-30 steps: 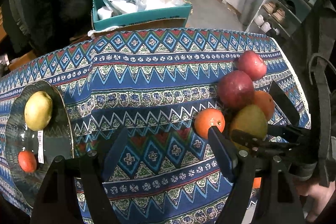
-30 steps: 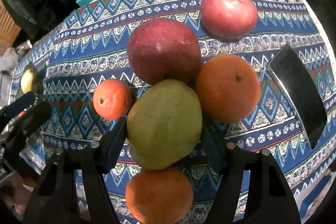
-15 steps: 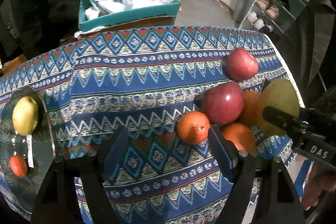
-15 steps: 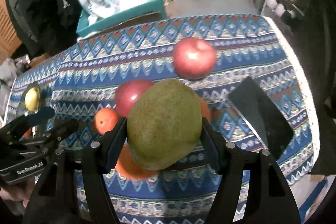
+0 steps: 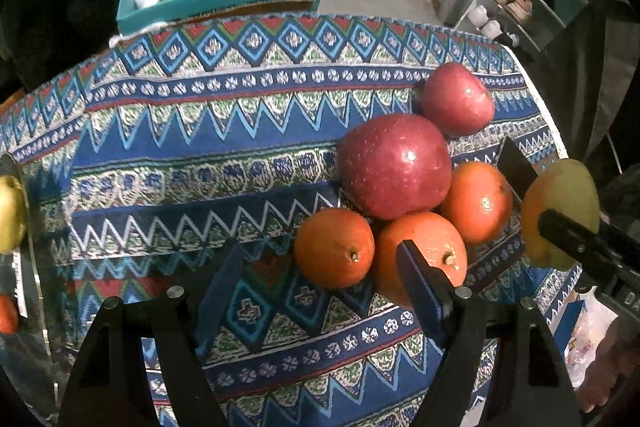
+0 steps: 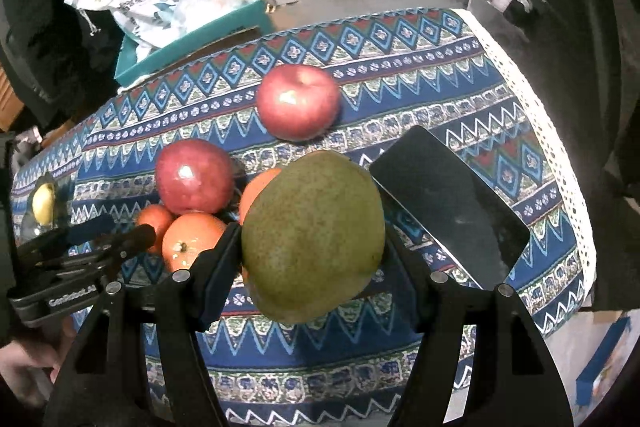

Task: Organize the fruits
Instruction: 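Grasp a green mango with the right tool while the left tool approaches the oranges, then grasp a large orange with the left tool while the right tool holds the mango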

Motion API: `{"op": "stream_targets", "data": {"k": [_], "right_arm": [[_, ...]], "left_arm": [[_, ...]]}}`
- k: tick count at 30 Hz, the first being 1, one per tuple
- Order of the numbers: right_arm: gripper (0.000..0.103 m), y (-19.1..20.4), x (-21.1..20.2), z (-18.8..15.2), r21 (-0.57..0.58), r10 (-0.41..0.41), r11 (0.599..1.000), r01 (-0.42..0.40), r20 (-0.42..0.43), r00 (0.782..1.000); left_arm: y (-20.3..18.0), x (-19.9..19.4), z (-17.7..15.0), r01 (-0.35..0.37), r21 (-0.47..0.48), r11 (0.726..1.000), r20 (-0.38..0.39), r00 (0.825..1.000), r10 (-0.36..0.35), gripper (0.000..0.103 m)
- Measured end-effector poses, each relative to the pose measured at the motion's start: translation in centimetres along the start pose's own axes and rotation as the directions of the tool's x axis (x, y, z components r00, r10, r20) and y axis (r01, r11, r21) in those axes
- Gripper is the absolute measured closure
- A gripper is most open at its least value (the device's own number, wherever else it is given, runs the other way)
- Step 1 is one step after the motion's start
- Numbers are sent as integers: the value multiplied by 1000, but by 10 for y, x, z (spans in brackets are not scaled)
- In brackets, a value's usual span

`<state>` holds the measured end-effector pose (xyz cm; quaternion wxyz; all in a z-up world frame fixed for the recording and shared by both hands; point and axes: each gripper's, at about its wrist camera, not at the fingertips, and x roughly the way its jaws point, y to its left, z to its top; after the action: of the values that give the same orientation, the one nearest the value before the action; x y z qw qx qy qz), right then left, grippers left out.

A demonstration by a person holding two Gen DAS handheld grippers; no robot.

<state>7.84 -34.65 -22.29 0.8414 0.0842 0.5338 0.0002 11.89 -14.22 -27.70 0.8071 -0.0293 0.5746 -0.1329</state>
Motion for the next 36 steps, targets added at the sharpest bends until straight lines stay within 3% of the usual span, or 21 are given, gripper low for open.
{"op": "stream_targets", "data": {"k": [4,9,13,19,36], "right_arm": [[35,-4,1,-1,7,2,1000,-2,-1,1000],[35,-9,4,-2,20,2,1000,-2,-9,1000],[35,-9,5,-2,19,4,1000,-4,-14,1000],[35,-5,4,-1,3,3,1000,-3,-5,1000],[35,14,-29,9,-65,-17,998,24,101,995]], "left_arm": [[6,5,1,29,-45,999,7,1000,-29,23],[19,14,-2,84,-102,991,-22,996,-87,35],[18,12,-2,138,-102,985,-25,990,-142,57],[2,7,-4,58,-21,998,-12,998,-58,58],[10,-74,6,22,-4,1000,170,985,-21,59]]}}
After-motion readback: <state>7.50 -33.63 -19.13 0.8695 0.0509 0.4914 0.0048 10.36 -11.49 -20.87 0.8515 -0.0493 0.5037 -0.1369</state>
